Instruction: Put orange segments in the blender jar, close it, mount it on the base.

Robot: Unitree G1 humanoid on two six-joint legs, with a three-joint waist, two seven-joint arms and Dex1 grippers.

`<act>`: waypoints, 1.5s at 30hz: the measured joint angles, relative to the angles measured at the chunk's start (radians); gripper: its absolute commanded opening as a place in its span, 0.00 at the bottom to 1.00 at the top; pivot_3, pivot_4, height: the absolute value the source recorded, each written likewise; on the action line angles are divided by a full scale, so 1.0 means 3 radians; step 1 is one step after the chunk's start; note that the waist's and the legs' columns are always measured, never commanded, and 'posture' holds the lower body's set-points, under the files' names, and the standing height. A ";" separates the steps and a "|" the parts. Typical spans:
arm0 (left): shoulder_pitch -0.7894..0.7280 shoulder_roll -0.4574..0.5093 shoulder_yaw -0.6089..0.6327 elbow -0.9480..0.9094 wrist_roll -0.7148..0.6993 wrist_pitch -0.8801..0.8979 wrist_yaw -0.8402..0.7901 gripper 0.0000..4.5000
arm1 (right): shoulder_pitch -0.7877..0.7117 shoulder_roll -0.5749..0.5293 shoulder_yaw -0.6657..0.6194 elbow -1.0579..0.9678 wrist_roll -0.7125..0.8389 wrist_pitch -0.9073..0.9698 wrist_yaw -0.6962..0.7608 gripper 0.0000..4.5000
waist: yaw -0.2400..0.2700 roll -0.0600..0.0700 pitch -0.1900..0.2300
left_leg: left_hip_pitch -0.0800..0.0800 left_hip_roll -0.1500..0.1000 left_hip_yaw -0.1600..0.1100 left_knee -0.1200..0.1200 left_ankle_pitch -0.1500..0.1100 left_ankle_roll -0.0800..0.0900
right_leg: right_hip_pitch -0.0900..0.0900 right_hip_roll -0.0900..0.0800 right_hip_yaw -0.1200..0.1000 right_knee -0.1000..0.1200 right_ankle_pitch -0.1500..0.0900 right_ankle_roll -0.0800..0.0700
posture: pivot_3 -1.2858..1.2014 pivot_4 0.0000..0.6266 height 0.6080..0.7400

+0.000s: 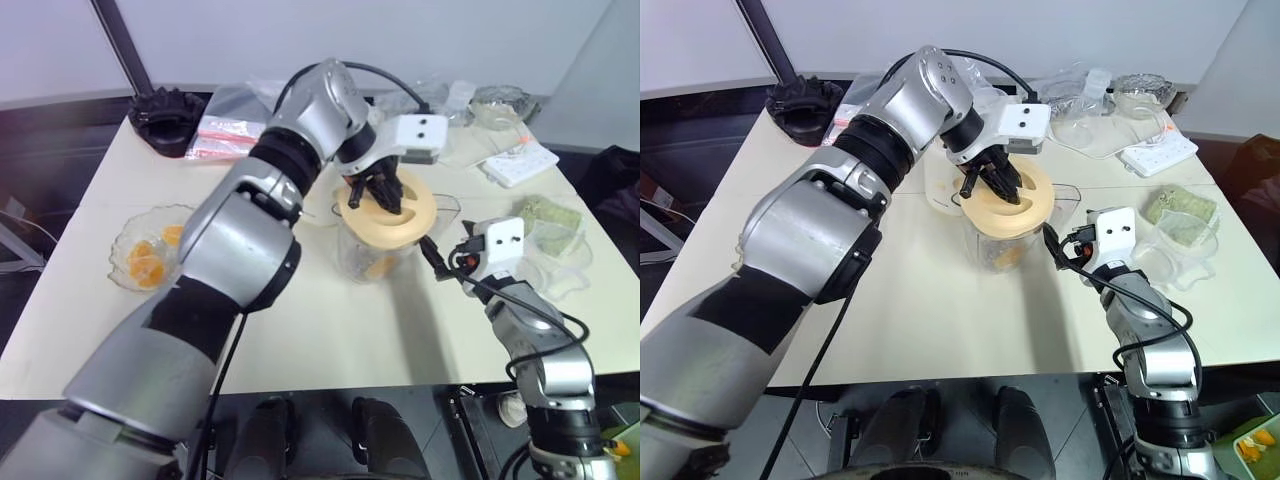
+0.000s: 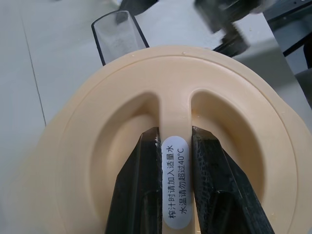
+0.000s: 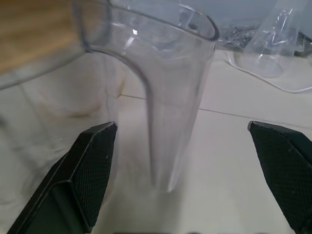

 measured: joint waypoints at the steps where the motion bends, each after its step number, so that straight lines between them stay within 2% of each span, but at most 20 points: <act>1: 0.0000 0.0000 0.0001 0.0000 -0.0001 0.0000 -0.0001 0.06 | -0.0015 0.0002 0.0004 0.0044 -0.0015 -0.0026 0.0011 1.00 | 0.0002 0.0000 0.0000 | 0.0000 0.0000 0.0000 0.0000 0.0000 0.0000 | 0.0000 0.0000 0.0000 0.0000 0.0000 0.0000 | 0.52 0.24 1.00; 9: 0.0081 0.0080 0.0049 -0.0035 -0.0022 -0.0016 -0.0053 0.06 | -0.0267 0.0201 0.0077 0.0482 -0.0165 -0.0296 0.0002 1.00 | -0.0027 0.0000 -0.0001 | 0.0017 0.0000 0.0001 -0.0001 0.0000 0.0000 | 0.0009 0.0002 0.0002 0.0010 0.0000 0.0000 | 0.52 0.24 1.00; 10: 0.0098 0.0104 0.0067 -0.0043 -0.0027 -0.0028 -0.0073 0.06 | -0.0274 0.0246 0.0079 0.0481 -0.0186 -0.0313 -0.0021 0.87 | -0.0029 0.0000 -0.0001 | 0.0018 0.0000 0.0001 -0.0002 0.0000 0.0000 | 0.0009 0.0003 0.0002 0.0011 0.0000 0.0000 | 0.52 0.24 1.00; 11: 0.0108 0.0119 0.0072 -0.0053 -0.0032 -0.0034 -0.0087 0.06 | -0.0281 0.0272 0.0086 0.0479 -0.0197 -0.0316 -0.0037 0.81 | -0.0032 0.0000 -0.0001 | 0.0018 0.0001 0.0001 -0.0002 0.0000 0.0000 | 0.0009 0.0003 0.0002 0.0011 0.0000 0.0000 | 0.52 0.24 1.00; 12: 0.0116 0.0128 0.0076 -0.0066 -0.0036 -0.0041 -0.0110 0.06 | -0.0284 0.0294 0.0101 0.0473 -0.0222 -0.0316 -0.0052 0.71 | -0.0038 0.0001 -0.0001 | 0.0018 0.0001 0.0001 -0.0002 0.0000 0.0000 | 0.0009 0.0003 0.0002 0.0011 0.0000 0.0000 | 0.52 0.24 1.00; 13: 0.0119 0.0129 0.0088 -0.0072 -0.0048 -0.0060 -0.0145 0.06 | -0.0288 0.0330 0.0116 0.0469 -0.0235 -0.0316 -0.0074 0.56 | -0.0057 0.0000 -0.0001 | 0.0018 0.0001 0.0001 -0.0002 0.0000 0.0000 | 0.0009 0.0002 0.0003 0.0011 0.0000 0.0000 | 0.52 0.24 1.00; 16: 0.0125 0.0138 0.0132 -0.0077 -0.0101 -0.0079 -0.0247 0.06 | -0.0292 0.0410 0.0162 0.0456 -0.0253 -0.0319 -0.0108 0.23 | -0.0074 0.0001 -0.0001 | 0.0018 0.0000 0.0002 -0.0004 0.0000 0.0000 | 0.0009 0.0001 0.0003 0.0010 0.0000 0.0001 | 0.52 0.24 1.00; 17: 0.0138 0.0146 0.0132 -0.0078 -0.0102 -0.0083 -0.0282 0.06 | -0.0296 0.0426 0.0173 0.0445 -0.0259 -0.0319 -0.0120 0.20 | -0.0075 0.0002 -0.0002 | 0.0018 0.0000 0.0002 -0.0004 0.0000 0.0000 | 0.0009 0.0001 0.0004 0.0011 0.0000 0.0001 | 0.52 0.24 1.00; 30: 0.0351 0.0258 0.0112 -0.0200 -0.0163 -0.0247 -0.0293 0.06 | -0.0316 0.0536 0.0229 0.0407 -0.0390 -0.0315 -0.0206 0.21 | -0.0084 0.0002 -0.0003 | 0.0031 0.0002 0.0002 -0.0005 0.0000 0.0000 | 0.0018 0.0002 0.0006 0.0016 0.0000 0.0001 | 0.52 0.24 1.00; 39: 0.0402 0.0192 0.0085 -0.0297 -0.0145 0.0000 -0.0147 0.06 | -0.0317 0.0544 0.0204 0.0447 -0.0390 -0.0283 -0.0219 0.21 | -0.0082 0.0007 -0.0023 | 0.0037 0.0002 0.0001 -0.0005 0.0000 0.0000 | 0.0026 0.0002 0.0006 0.0015 -0.0001 0.0001 | 0.52 0.24 1.00; 45: 0.0548 0.0170 0.0105 -0.0412 -0.0174 0.0149 0.0046 0.06 | -0.0317 0.0546 0.0197 0.0515 -0.0392 -0.0270 -0.0231 0.21 | -0.0074 0.0009 -0.0043 | 0.0068 0.0005 -0.0004 -0.0006 -0.0001 -0.0001 | 0.0066 0.0000 0.0003 -0.0001 -0.0009 -0.0012 | 0.52 0.24 1.00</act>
